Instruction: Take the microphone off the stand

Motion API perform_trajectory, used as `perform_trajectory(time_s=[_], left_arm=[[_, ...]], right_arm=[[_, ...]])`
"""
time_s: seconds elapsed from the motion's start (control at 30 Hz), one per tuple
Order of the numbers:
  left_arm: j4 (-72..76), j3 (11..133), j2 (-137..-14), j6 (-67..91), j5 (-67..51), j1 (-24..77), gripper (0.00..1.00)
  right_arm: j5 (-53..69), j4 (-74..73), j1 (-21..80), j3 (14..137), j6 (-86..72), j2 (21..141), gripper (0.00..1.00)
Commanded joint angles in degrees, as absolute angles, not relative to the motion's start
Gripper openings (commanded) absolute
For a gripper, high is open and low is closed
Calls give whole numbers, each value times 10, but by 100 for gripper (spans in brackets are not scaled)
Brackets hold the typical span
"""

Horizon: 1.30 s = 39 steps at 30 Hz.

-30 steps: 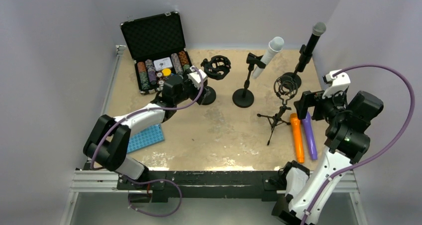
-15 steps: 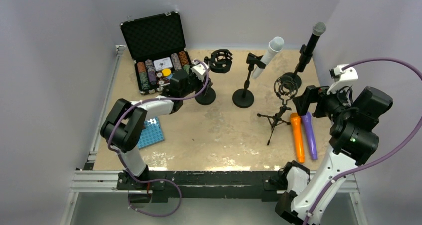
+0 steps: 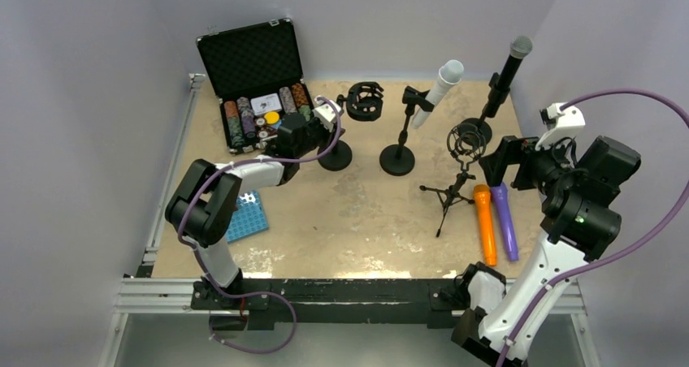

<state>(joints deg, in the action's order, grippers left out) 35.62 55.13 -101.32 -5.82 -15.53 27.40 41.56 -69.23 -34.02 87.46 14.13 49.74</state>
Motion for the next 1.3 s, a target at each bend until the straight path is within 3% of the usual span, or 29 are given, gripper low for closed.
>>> perform_trajectory(time_s=[0.0,0.17,0.63,0.9,1.0,1.27], left_arm=[[382,576,-1018,-66,-168,272,22],[393,554,-1005,-69,-170,272,0],[391,463,-889,-6,-321,275,0],[392,388,-828,21,-413,284,0],[395,357,-795,11,-432,297,0],[420,302,-757,-27,-459,343,0]], right_arm=[[412,-696,-338,886,138,509,97],[423,-687,-338,888,138,515,97],[447,-642,-338,965,113,557,99],[433,-641,-338,1135,55,624,99],[495,-669,-338,1180,86,645,99],[547,-679,-329,1146,128,631,97]])
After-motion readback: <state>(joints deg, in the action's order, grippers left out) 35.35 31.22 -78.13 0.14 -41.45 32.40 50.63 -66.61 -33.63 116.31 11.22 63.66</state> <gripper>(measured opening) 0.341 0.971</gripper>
